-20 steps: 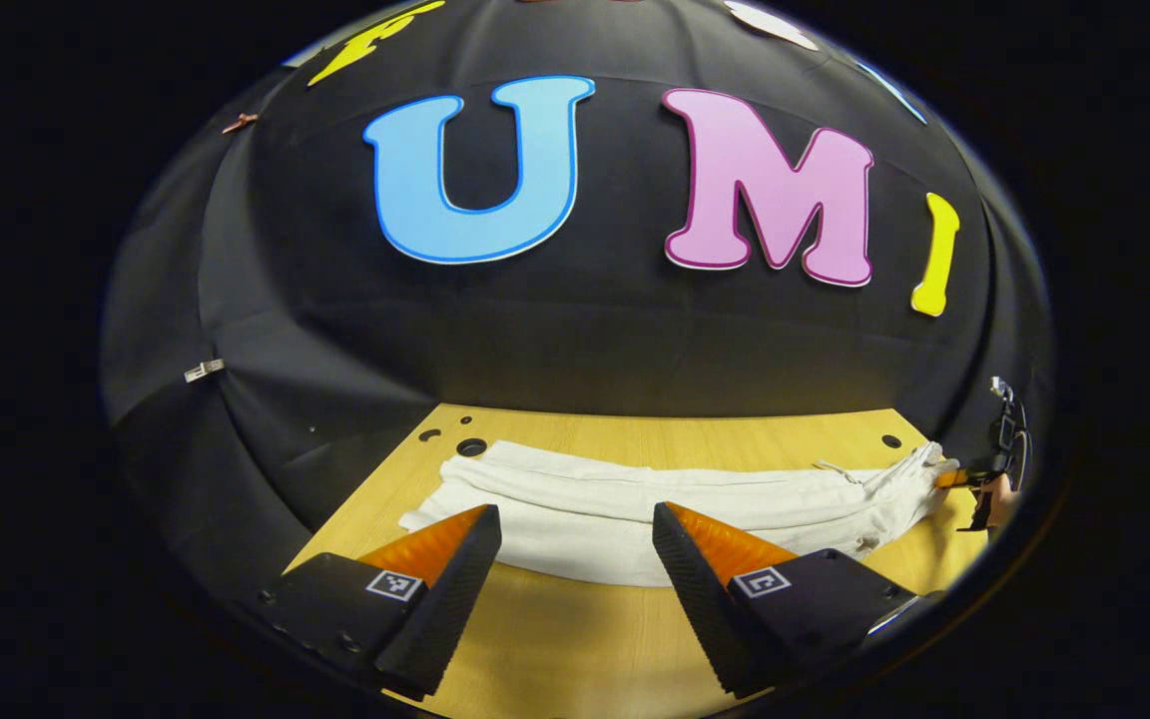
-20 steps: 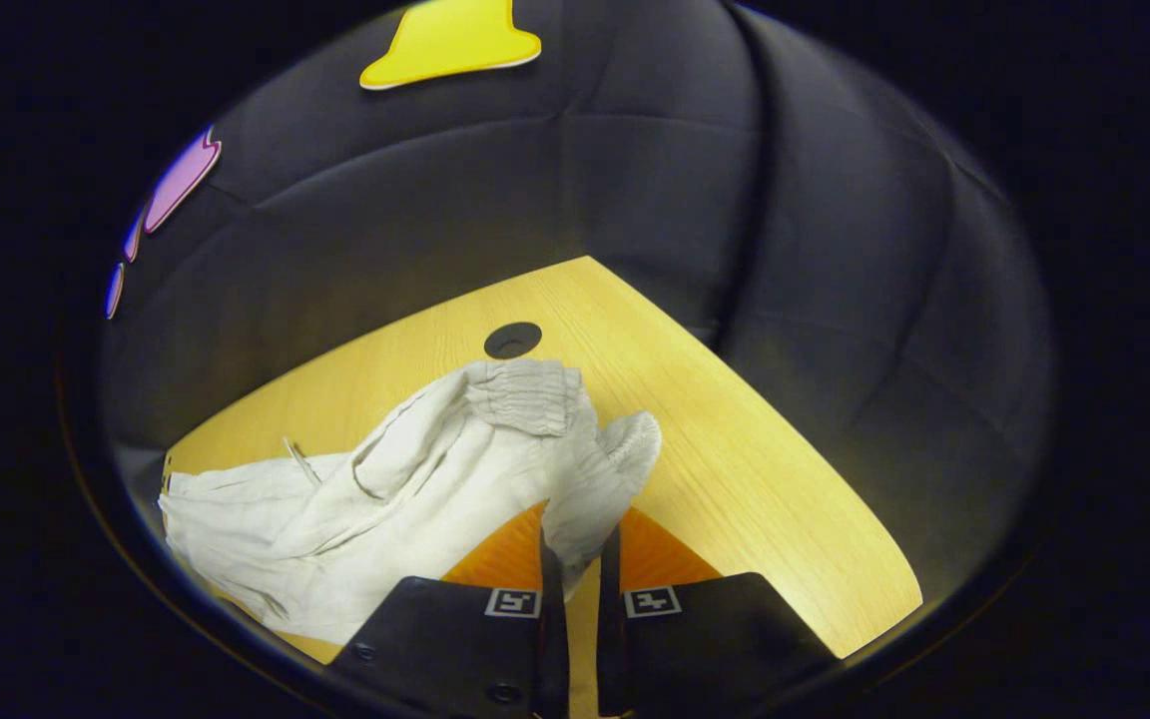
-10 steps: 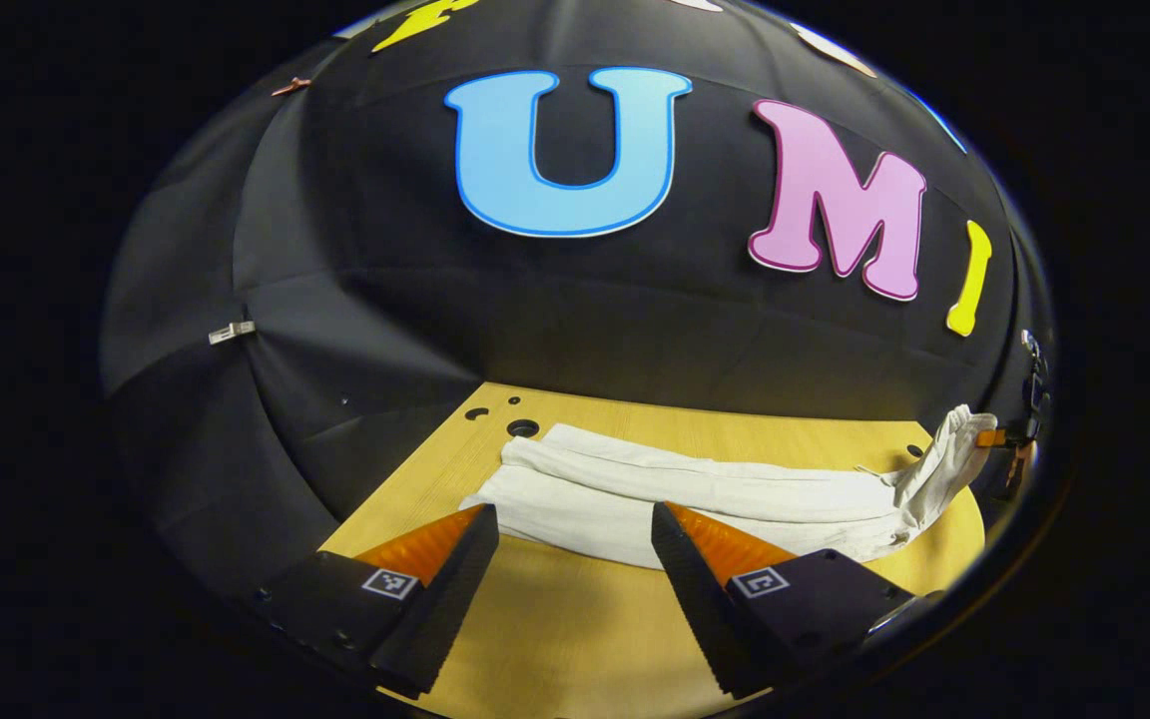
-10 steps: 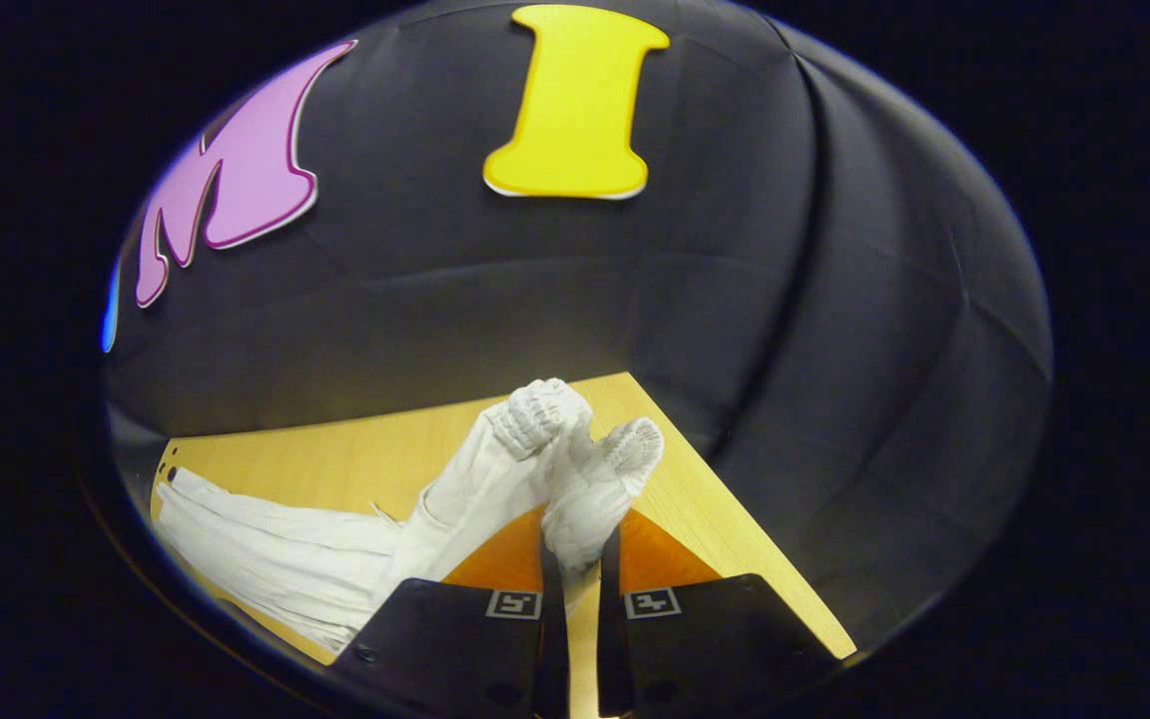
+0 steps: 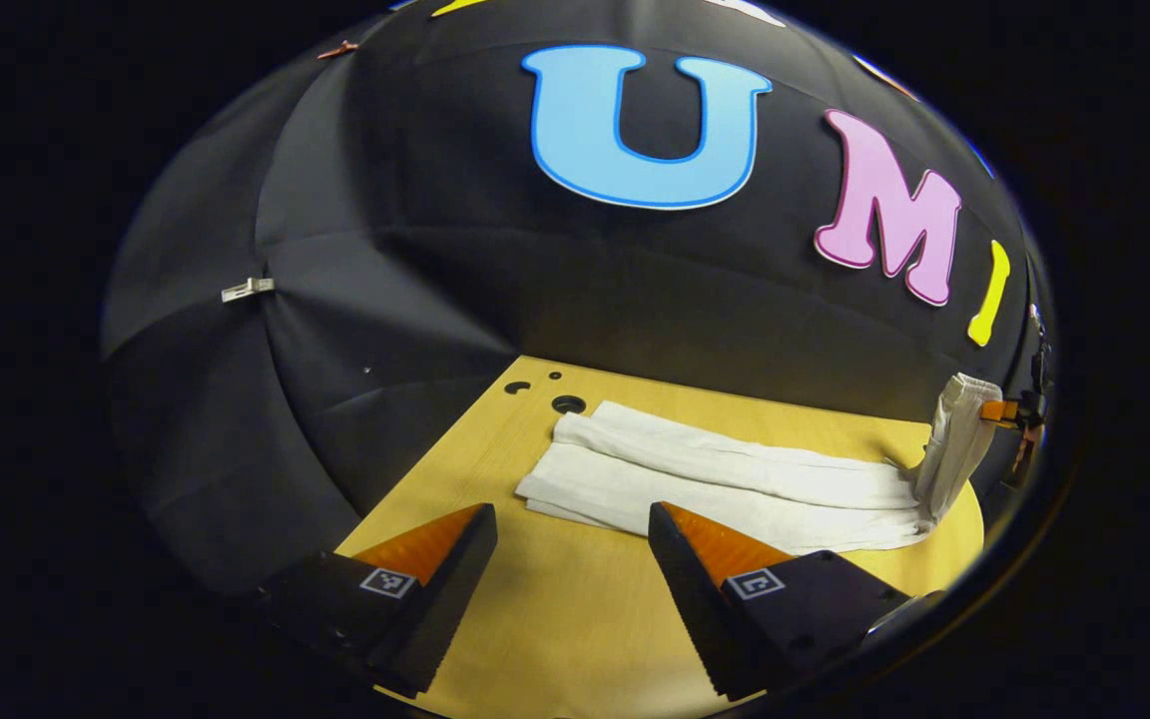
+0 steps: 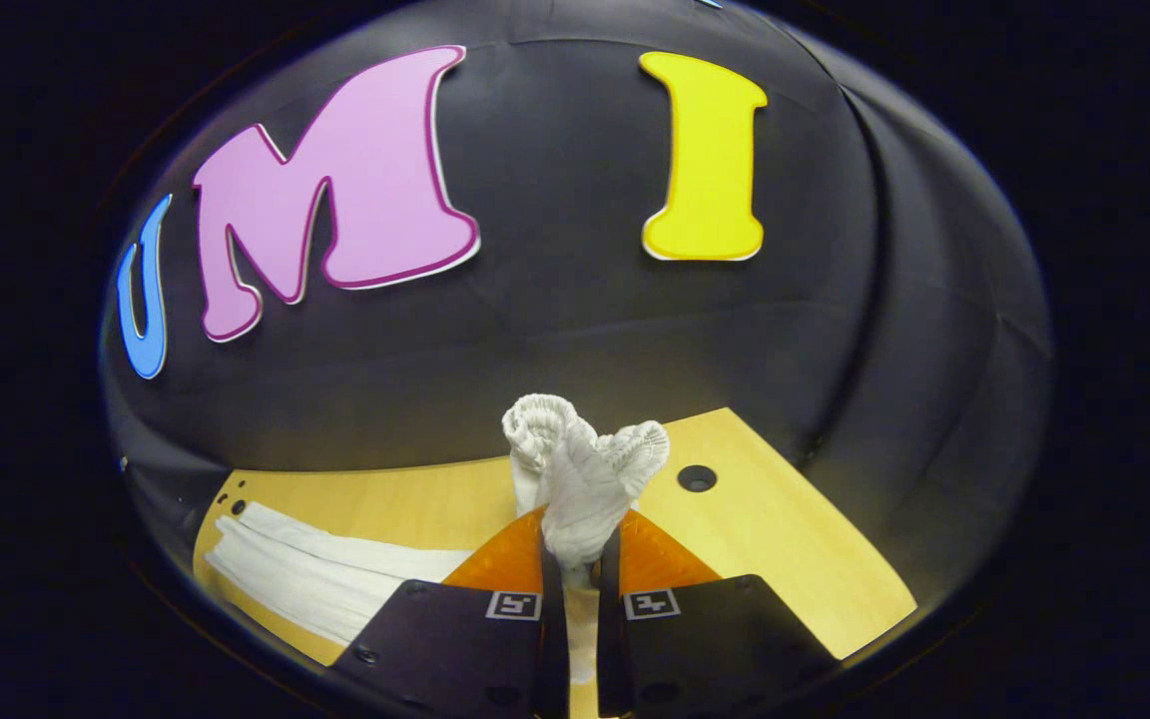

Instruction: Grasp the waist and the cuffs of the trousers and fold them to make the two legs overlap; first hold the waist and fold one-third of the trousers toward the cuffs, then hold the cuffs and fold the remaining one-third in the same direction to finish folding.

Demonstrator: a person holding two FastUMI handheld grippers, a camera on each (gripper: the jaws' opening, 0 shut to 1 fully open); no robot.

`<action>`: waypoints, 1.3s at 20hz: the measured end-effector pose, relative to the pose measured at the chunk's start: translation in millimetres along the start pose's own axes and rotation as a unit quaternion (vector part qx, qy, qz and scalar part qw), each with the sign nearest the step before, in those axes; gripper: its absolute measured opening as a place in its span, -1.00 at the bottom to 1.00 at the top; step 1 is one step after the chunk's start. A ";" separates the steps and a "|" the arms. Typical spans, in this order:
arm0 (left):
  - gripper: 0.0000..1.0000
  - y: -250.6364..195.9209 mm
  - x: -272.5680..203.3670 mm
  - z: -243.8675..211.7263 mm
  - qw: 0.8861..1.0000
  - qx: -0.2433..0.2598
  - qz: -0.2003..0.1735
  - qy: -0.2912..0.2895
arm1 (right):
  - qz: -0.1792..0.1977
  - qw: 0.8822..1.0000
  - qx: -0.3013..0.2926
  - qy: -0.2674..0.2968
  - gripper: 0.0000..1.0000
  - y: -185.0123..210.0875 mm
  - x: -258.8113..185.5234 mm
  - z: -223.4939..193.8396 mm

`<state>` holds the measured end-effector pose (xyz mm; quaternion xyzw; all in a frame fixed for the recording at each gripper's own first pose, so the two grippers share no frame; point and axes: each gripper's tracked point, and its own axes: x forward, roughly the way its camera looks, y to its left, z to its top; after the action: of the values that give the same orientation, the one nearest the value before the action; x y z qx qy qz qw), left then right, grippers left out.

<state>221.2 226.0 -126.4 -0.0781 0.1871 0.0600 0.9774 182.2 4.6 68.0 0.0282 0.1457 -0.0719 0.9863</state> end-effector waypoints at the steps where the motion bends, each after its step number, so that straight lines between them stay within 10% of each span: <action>1: 0.94 5.7 1.7 -3.0 1.000 -0.003 0.001 0.004 | 0.007 1.000 -0.003 0.000 -0.70 13.0 0.0 -5.6; 13: 0.92 43.4 88.0 -29.2 0.997 -0.070 0.004 0.041 | 0.086 0.994 -0.041 0.057 -0.78 123.1 7.5 -115.1; 24: 0.92 21.9 177.6 -59.5 0.984 -0.145 0.027 0.095 | 0.134 0.980 -0.063 0.131 0.02 172.9 -31.9 -203.5; 26: 0.94 24.9 182.9 -60.1 0.986 -0.128 0.052 0.094 | 0.132 0.982 -0.047 0.123 0.49 174.4 -46.9 -203.2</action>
<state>364.9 256.1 -253.4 -0.1979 0.2729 0.1262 0.9330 106.3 198.7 -106.5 0.0093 0.2640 0.0700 0.9619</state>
